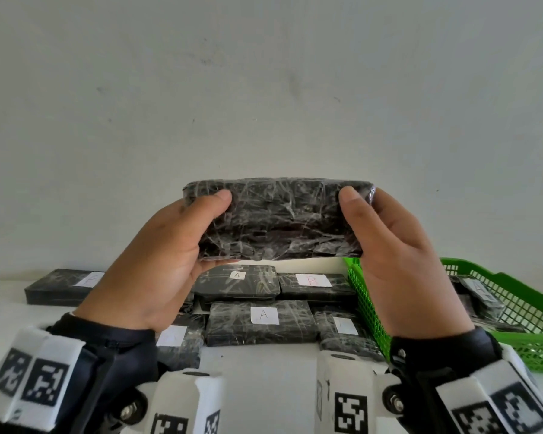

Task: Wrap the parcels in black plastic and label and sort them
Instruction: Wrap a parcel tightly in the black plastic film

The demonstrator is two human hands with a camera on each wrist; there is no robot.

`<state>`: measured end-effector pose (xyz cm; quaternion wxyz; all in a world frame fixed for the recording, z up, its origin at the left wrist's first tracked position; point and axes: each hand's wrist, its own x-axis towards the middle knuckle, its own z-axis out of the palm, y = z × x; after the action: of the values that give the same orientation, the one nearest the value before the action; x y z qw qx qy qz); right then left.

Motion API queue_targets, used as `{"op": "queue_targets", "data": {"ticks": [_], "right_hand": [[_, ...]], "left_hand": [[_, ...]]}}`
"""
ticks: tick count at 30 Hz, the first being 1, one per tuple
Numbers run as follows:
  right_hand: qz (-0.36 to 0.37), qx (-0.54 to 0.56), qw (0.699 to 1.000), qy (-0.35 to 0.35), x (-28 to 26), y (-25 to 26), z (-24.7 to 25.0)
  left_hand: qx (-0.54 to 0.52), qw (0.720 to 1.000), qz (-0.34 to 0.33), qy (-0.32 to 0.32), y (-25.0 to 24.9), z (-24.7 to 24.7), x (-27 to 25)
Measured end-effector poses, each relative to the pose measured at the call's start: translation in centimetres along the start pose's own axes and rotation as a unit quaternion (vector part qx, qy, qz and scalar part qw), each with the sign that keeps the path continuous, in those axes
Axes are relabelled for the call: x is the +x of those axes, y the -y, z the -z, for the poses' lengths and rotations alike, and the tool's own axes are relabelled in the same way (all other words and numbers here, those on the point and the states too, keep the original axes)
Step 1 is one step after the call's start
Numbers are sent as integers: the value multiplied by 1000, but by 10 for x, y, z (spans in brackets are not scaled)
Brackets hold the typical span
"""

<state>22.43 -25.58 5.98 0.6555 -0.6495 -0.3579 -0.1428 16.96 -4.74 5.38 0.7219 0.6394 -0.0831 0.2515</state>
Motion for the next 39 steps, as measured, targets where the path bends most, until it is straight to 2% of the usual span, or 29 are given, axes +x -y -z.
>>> {"op": "queue_targets", "data": {"ticks": [4,7,9,11,14,17,20,25,30,36,39], "right_hand": [[-1,-42,999,-29,2,-7,-2],[-31,-16,999,-31,0,-6,-3],[-15,-30,999,-20,-1,-2,-4],[8,-70,997,-17,0,-1,-6],[-3,-85,995,-54,1,-7,-7],[-22,-99,993,-65,0,-11,-8],[-27,-111,992,-53,4,-14,-5],[-36,-72,995,-50,6,-18,-6],[-50,-94,993,-54,6,-17,-2],[-64,-69,995,-46,7,-21,5],[-54,-61,995,-56,9,-25,4]], "left_hand": [[38,999,5,-15,6,0,-1],[69,996,-56,-1,5,-1,-4],[78,993,-93,-2,0,-3,-7],[84,990,-112,-13,-2,-6,-8],[122,983,-131,-41,-4,-11,-10],[133,985,-104,-47,-1,-12,-10],[117,991,-64,-15,1,-13,-10],[153,980,-121,-48,1,-20,-13],[174,981,-78,-21,0,-18,-13],[161,980,-112,-28,-2,-22,-15],[146,987,-61,-14,-1,-19,-16]]}}
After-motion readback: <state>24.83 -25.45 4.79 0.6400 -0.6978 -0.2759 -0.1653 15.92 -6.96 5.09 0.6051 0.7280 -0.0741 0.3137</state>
